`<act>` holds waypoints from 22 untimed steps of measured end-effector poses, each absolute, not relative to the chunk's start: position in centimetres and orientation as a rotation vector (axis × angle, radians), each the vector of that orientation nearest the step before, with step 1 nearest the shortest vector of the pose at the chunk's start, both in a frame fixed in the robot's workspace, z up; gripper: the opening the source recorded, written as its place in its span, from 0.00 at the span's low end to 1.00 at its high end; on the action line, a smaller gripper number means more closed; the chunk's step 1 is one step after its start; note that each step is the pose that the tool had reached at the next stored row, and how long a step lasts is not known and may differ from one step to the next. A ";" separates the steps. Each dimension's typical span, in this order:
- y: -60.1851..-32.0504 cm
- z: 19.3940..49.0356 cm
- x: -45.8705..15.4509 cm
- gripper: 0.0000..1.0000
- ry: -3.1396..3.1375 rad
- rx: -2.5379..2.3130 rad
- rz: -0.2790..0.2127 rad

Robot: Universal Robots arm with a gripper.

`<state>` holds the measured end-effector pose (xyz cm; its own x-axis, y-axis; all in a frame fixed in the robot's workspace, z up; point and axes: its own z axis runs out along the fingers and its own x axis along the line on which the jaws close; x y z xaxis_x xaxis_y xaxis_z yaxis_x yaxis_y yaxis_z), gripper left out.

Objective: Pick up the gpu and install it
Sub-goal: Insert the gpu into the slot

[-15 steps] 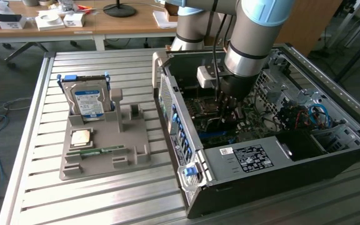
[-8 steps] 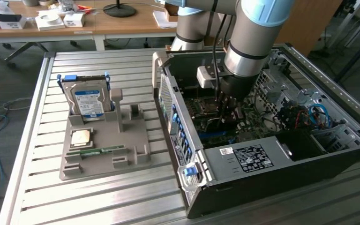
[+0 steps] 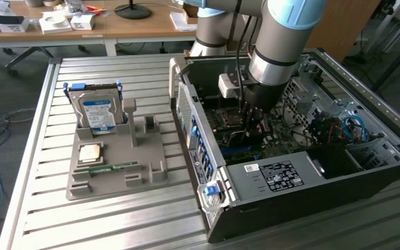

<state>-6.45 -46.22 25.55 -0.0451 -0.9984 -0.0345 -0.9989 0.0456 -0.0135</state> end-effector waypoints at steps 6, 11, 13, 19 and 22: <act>-46.2 25.5 -6.5 0.26 2.247 -2.147 0.022; -46.2 25.4 -6.5 0.26 2.247 -2.147 0.022; -46.2 25.4 -6.5 0.26 2.247 -2.147 0.022; -46.2 25.3 -6.5 0.26 2.247 -2.147 0.022; -46.2 25.3 -6.5 0.26 2.247 -2.147 0.022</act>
